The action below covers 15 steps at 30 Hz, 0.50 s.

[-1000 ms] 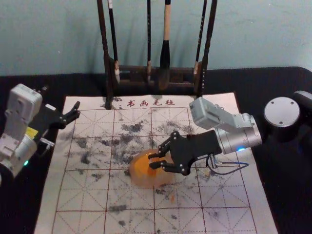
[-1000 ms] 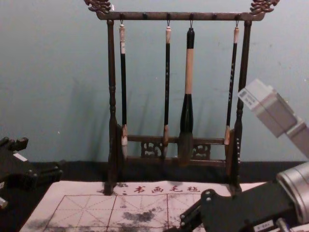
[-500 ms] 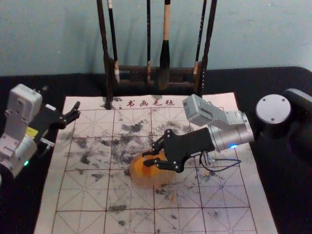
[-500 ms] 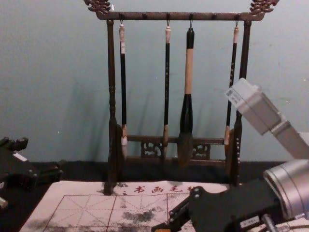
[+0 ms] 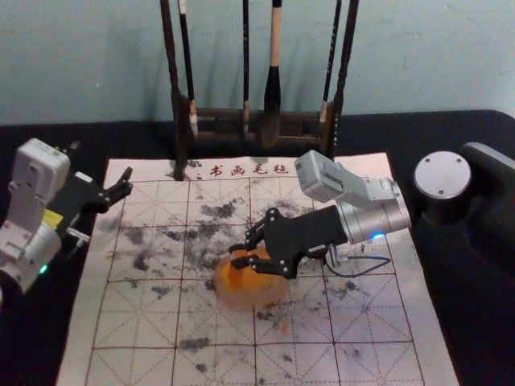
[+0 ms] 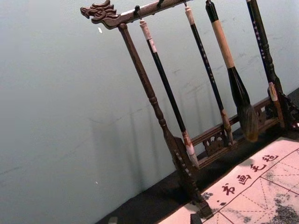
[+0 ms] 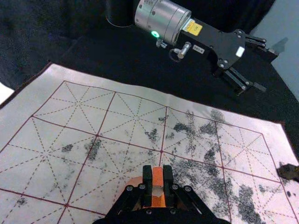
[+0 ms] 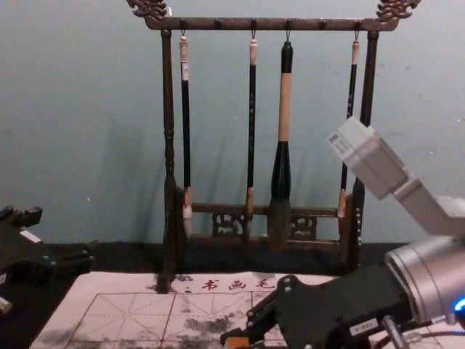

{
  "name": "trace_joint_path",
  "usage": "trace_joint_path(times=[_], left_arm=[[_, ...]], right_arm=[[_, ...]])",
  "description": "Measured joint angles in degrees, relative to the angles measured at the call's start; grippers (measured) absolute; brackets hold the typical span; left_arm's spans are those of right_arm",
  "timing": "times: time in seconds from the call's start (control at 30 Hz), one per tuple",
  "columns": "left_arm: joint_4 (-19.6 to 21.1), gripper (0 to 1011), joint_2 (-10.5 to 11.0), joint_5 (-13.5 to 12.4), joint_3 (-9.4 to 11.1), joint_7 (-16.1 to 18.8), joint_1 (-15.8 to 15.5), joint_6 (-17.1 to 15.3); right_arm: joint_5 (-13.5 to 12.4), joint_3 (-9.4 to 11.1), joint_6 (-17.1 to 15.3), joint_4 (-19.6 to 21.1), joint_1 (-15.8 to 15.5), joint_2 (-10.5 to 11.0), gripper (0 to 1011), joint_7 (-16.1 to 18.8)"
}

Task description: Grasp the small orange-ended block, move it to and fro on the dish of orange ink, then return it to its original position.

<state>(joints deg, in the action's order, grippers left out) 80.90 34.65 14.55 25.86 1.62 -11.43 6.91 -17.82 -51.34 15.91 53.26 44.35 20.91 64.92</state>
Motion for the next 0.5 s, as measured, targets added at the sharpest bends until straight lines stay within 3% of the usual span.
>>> trace_joint_path(times=[0.5], left_arm=[[0.0, 1001, 0.0, 0.0, 0.0, 0.0, 0.0, 0.0]], right_arm=[[0.68, 0.85, 0.2, -0.86, 0.44, 0.02, 136, -0.79]])
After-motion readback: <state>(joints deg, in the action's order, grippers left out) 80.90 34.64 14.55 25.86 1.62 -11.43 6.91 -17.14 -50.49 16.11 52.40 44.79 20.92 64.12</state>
